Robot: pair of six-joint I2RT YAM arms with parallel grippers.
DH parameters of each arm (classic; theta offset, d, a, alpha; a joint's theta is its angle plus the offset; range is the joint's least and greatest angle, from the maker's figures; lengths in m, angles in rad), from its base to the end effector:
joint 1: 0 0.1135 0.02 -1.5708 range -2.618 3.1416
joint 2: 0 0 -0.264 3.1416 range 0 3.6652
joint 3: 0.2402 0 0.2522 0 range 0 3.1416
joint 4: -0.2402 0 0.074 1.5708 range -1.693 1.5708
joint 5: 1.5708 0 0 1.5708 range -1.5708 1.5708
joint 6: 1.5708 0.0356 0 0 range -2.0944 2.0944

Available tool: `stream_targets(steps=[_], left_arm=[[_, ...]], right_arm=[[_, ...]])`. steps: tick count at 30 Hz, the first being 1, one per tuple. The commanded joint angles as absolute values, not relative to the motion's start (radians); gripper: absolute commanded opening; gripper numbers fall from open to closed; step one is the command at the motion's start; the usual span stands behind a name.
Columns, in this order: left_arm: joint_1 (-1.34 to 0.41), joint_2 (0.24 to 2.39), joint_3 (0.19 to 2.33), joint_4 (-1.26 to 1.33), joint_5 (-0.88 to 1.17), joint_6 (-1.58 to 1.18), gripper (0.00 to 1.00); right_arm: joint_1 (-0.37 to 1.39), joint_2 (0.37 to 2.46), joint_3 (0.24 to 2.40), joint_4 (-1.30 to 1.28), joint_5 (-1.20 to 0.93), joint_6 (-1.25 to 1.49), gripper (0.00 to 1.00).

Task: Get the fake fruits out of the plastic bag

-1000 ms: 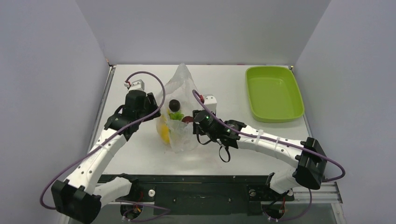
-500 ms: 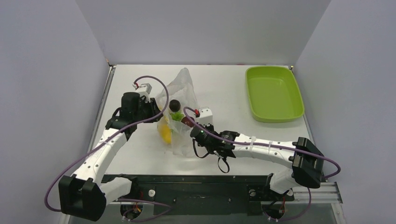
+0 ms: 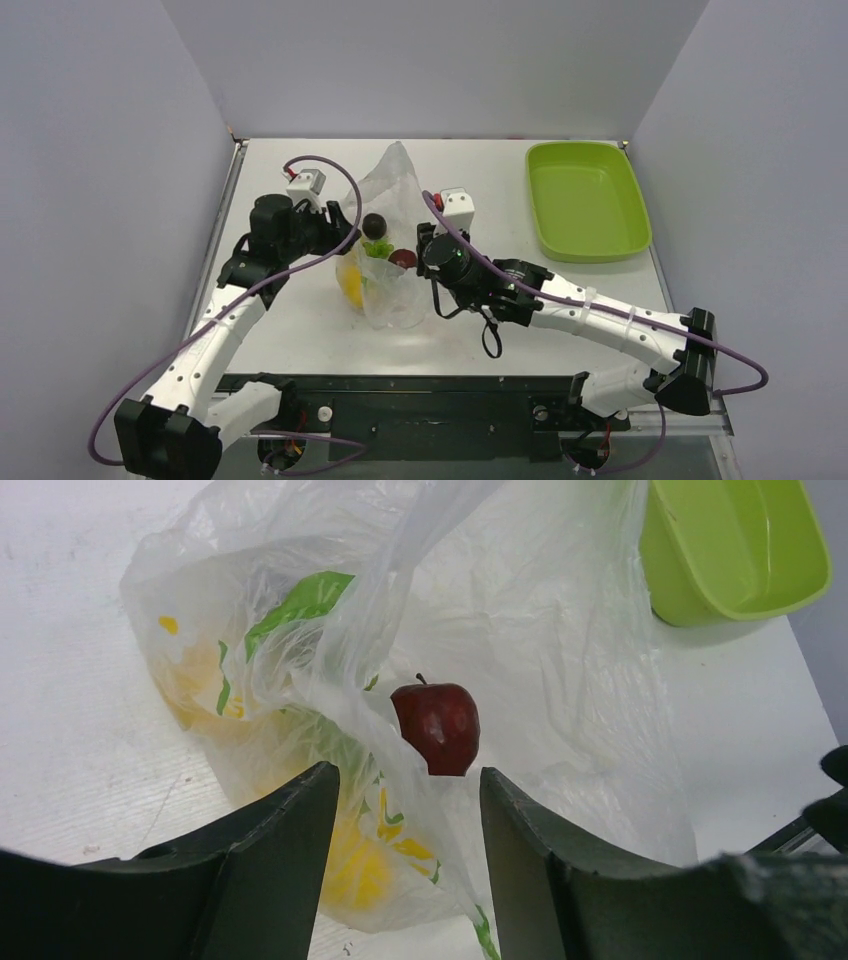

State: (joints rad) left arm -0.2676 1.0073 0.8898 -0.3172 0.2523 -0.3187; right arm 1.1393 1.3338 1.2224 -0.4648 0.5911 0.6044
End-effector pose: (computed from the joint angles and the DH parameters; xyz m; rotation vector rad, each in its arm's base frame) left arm 0.2172 -0.0688 0.3219 0.1130 2.0435 -0.6239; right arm 0.1414 0.2596 0.3461 -0.2142 2.0592 0.4486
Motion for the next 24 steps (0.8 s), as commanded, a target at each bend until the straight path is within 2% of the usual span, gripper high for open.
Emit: stream_targets(steps=[1, 7, 9, 10, 11, 12, 15, 16, 24], left_arm=[[-0.285, 1.104, 0.953, -0.295, 0.279, -0.306, 0.53], [-0.339, 1.162, 0.937, -0.326, 0.238, -0.244, 0.54], [-0.339, 1.174, 0.93, -0.328, 0.243, -0.239, 0.42], [-0.34, 1.179, 0.935, -0.351, 0.249, -0.228, 0.31], [-0.341, 1.185, 0.936, -0.36, 0.252, -0.223, 0.27], [-0.343, 1.184, 0.933, -0.369, 0.259, -0.219, 0.18], [-0.348, 1.17, 0.915, -0.369, 0.306, -0.216, 0.02], [-0.353, 1.165, 0.904, -0.359, 0.337, -0.218, 0.0], [-0.379, 1.149, 0.891, -0.372, 0.33, -0.213, 0.0]], right_arm=[[1.122, 1.415, 1.334, -0.453, 0.595, 0.556, 0.37], [1.062, 1.533, 1.354, -0.315, 0.492, 0.574, 0.36], [1.044, 1.581, 1.366, -0.282, 0.455, 0.583, 0.36], [1.034, 1.599, 1.372, -0.271, 0.447, 0.583, 0.36], [1.03, 1.637, 1.387, -0.255, 0.436, 0.582, 0.36], [1.023, 1.655, 1.398, -0.253, 0.433, 0.582, 0.36], [1.01, 1.743, 1.44, -0.245, 0.423, 0.573, 0.37], [1.008, 1.773, 1.444, -0.244, 0.428, 0.572, 0.37], [0.985, 1.864, 1.413, -0.207, 0.437, 0.568, 0.38]])
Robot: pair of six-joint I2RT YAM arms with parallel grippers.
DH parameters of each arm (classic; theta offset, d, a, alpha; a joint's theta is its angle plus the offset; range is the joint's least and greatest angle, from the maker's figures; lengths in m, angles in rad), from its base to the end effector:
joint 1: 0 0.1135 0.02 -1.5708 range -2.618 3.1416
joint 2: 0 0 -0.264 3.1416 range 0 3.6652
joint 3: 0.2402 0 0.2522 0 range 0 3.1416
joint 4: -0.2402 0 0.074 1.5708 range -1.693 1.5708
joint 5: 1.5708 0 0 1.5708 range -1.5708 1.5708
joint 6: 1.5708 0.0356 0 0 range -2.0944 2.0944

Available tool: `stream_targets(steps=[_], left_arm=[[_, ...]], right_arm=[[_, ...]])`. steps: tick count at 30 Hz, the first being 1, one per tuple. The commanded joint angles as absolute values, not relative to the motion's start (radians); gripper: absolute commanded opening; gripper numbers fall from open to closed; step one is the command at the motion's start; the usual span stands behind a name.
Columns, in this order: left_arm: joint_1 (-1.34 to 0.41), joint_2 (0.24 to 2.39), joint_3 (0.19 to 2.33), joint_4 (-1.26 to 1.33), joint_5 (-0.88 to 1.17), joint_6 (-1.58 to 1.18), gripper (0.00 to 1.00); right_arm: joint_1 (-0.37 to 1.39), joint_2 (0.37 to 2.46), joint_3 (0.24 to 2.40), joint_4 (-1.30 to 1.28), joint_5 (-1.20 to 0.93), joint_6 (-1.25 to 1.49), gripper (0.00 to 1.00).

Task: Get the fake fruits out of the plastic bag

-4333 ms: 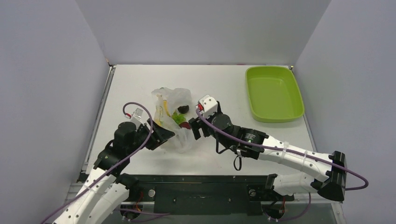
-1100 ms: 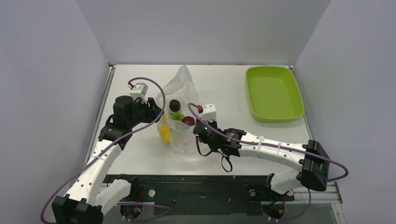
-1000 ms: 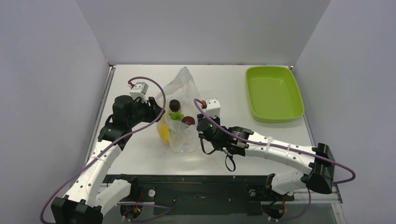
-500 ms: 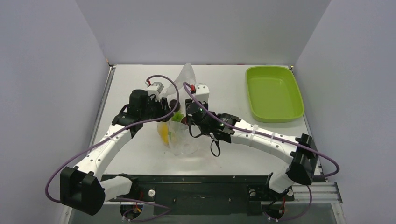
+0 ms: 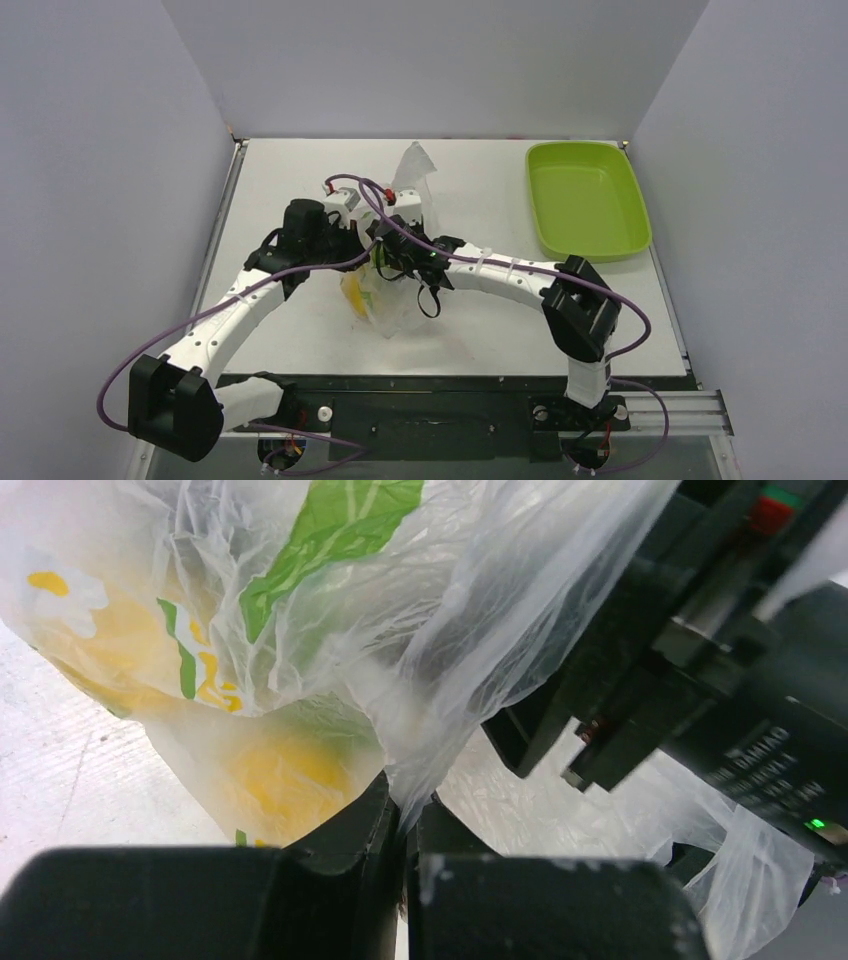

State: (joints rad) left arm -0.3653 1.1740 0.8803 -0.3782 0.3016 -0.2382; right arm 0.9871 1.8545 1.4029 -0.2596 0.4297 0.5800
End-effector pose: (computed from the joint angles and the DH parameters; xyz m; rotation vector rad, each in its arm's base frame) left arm 0.2338 -0.1007 0.2763 0.3122 2.2695 -0.6590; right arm 0.2444 0.3432 0.2446 -0.2314 2.2199 0.3752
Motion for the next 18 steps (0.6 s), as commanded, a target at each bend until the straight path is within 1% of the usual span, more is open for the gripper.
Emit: stream_targets(steps=[1, 4, 7, 9, 13, 15, 18], left_arm=[[-0.379, 1.15, 0.891, -0.379, 0.313, -0.211, 0.0], [-0.382, 1.166, 0.9, -0.397, 0.284, -0.209, 0.0], [-0.382, 1.189, 0.909, -0.427, 0.215, -0.223, 0.0], [-0.382, 1.212, 0.914, -0.447, 0.179, -0.231, 0.0], [-0.382, 1.258, 0.929, -0.469, 0.156, -0.238, 0.0], [-0.382, 1.279, 0.933, -0.476, 0.15, -0.237, 0.0], [-0.383, 1.307, 0.942, -0.486, 0.163, -0.231, 0.0]], right_arm=[[1.004, 1.86, 1.397, -0.199, 0.445, 0.557, 0.39], [1.052, 1.802, 1.257, -0.104, 0.483, 0.546, 0.45], [1.122, 1.76, 1.143, -0.026, 0.571, 0.554, 0.45], [1.169, 1.738, 1.061, 0.073, 0.624, 0.537, 0.43], [1.237, 1.741, 0.921, 0.256, 0.676, 0.503, 0.31], [1.232, 1.761, 0.864, 0.327, 0.655, 0.517, 0.31], [1.202, 1.809, 0.853, 0.36, 0.607, 0.545, 0.3]])
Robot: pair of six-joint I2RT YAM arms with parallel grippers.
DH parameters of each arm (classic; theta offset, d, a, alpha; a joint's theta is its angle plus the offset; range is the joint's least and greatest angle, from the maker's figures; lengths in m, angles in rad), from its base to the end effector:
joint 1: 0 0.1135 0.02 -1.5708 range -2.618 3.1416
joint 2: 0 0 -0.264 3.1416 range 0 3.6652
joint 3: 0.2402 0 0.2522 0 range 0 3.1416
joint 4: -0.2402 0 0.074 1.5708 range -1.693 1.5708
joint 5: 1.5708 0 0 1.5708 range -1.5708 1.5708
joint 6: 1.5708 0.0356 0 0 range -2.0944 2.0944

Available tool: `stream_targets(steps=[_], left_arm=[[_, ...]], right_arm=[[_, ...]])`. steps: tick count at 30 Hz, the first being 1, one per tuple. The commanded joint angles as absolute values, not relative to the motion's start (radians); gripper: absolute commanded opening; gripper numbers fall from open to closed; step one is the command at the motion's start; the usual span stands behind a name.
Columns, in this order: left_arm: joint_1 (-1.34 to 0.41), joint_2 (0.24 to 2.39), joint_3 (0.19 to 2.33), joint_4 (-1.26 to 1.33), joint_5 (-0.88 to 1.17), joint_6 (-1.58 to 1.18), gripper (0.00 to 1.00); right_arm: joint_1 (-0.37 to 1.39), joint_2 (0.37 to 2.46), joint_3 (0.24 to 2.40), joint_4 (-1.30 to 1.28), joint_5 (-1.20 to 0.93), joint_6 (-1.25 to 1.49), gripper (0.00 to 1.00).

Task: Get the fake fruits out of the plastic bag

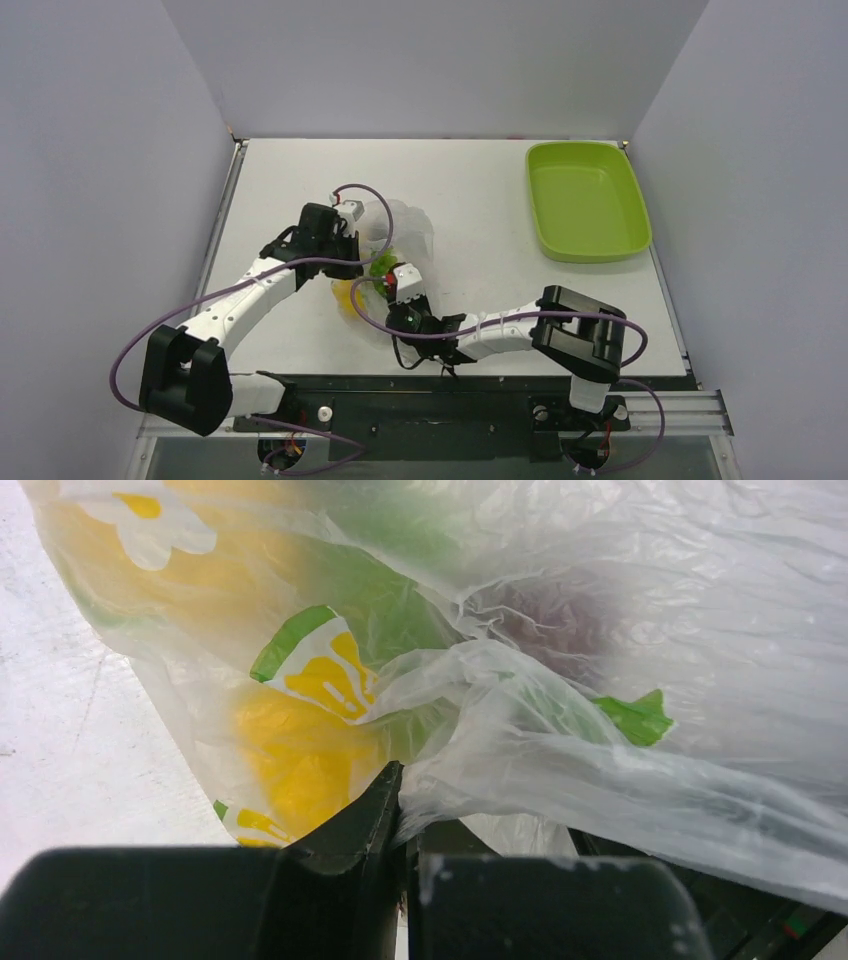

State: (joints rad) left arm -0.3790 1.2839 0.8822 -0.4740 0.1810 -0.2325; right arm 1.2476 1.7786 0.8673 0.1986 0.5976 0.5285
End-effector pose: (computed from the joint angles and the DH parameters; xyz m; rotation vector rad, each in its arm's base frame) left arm 0.2429 -0.1036 0.2424 0.2637 2.4755 -0.4866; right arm 0.1302 0.3257 0.1474 -0.4708 2.1099 0.3437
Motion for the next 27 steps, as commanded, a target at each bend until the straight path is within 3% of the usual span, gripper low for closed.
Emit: stream_targets(steps=[1, 11, 18, 22, 27], left_arm=[[-0.383, 1.308, 0.94, -0.484, 0.175, -0.228, 0.0], [-0.416, 1.261, 0.927, -0.459, 0.204, -0.181, 0.0], [-0.461, 1.247, 0.919, -0.456, 0.179, -0.165, 0.0], [-0.481, 1.257, 0.922, -0.458, 0.174, -0.161, 0.0], [-0.489, 1.264, 0.926, -0.462, 0.172, -0.158, 0.0]], right_arm=[[1.199, 1.807, 0.859, 0.335, 0.61, 0.546, 0.3], [1.162, 1.571, 0.903, 0.139, 0.633, 0.57, 0.44], [1.082, 1.638, 1.0, 0.132, 0.575, 0.566, 0.45], [1.076, 1.683, 1.042, 0.178, 0.552, 0.522, 0.58], [1.062, 1.765, 1.079, 0.192, 0.532, 0.483, 0.68]])
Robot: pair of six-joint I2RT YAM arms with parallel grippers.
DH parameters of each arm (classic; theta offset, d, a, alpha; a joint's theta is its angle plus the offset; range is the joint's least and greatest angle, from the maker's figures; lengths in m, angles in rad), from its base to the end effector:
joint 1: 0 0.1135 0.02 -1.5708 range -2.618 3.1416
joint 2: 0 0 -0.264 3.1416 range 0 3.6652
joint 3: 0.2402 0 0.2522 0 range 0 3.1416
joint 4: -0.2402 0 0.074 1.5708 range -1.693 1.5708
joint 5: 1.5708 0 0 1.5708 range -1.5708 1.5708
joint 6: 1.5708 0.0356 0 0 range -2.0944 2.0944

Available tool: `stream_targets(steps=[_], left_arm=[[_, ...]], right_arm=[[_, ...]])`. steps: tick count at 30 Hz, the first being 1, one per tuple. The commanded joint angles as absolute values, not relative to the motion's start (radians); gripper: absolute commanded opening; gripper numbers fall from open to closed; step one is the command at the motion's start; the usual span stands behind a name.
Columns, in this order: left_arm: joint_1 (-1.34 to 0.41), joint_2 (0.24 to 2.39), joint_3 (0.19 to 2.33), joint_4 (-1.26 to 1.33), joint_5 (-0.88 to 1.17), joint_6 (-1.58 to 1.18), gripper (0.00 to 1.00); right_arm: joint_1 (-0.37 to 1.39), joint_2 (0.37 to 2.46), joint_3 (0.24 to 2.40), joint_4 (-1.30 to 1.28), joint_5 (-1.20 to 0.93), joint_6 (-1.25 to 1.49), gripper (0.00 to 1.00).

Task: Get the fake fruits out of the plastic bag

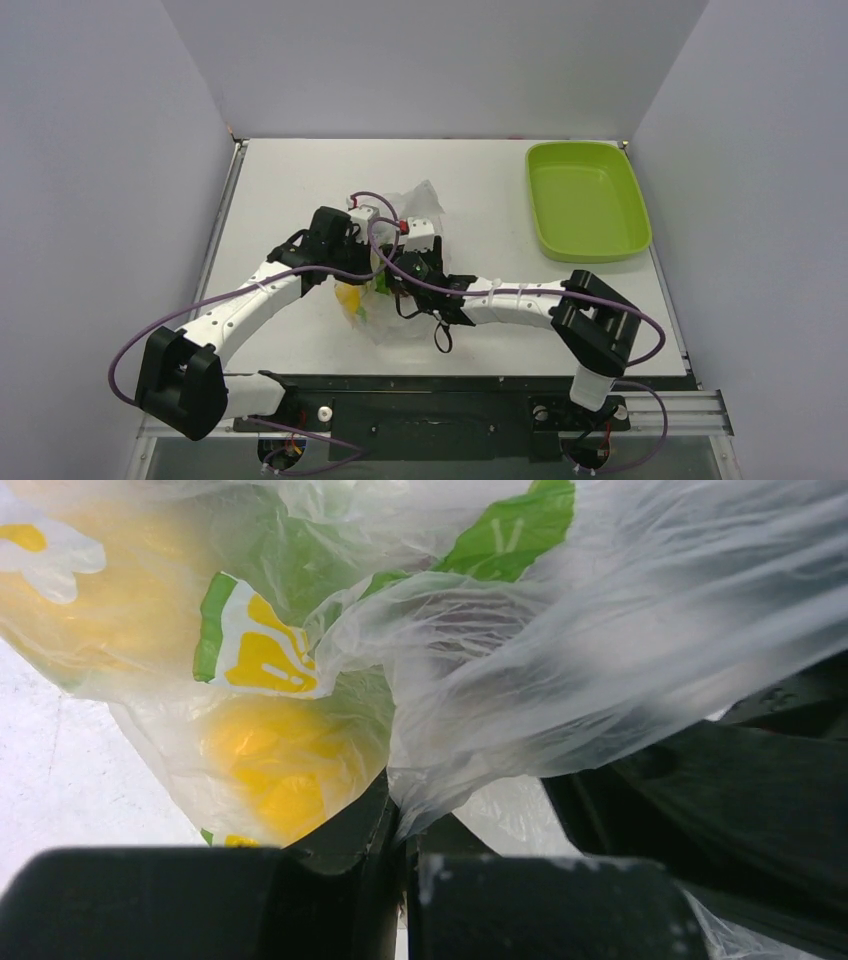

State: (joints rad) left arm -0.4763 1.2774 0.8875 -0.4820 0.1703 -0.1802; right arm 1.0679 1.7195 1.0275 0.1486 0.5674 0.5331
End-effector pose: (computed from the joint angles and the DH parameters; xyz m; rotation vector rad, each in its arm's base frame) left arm 0.2311 -0.1260 0.2451 0.4437 2.4499 -0.4934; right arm 0.1975 0.3194 0.2107 -0.2131 2.0350 0.4077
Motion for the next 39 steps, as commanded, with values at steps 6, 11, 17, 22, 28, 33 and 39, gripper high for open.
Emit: stream_targets(steps=[6, 11, 17, 22, 28, 33, 39], left_arm=[[-0.489, 1.262, 0.925, -0.459, 0.176, -0.161, 0.0], [-0.49, 1.266, 0.924, -0.459, 0.175, -0.161, 0.0], [-0.49, 1.273, 0.927, -0.466, 0.162, -0.159, 0.0], [-0.489, 1.278, 0.935, -0.472, 0.142, -0.16, 0.0], [-0.489, 1.278, 0.938, -0.475, 0.114, -0.16, 0.0], [-0.489, 1.272, 0.935, -0.477, 0.068, -0.157, 0.0], [-0.489, 1.259, 0.931, -0.474, 0.035, -0.153, 0.0]], right_arm=[[1.044, 1.859, 1.109, 0.202, 0.506, 0.477, 0.69], [1.041, 1.927, 1.156, 0.194, 0.503, 0.461, 0.69], [1.038, 1.93, 1.183, 0.167, 0.498, 0.459, 0.49], [1.056, 1.861, 1.153, 0.151, 0.503, 0.443, 0.23], [1.091, 1.73, 1.105, 0.14, 0.517, 0.421, 0.1], [1.095, 1.636, 1.074, 0.136, 0.5, 0.434, 0.04], [1.095, 1.529, 1.039, 0.125, 0.432, 0.454, 0.0]])
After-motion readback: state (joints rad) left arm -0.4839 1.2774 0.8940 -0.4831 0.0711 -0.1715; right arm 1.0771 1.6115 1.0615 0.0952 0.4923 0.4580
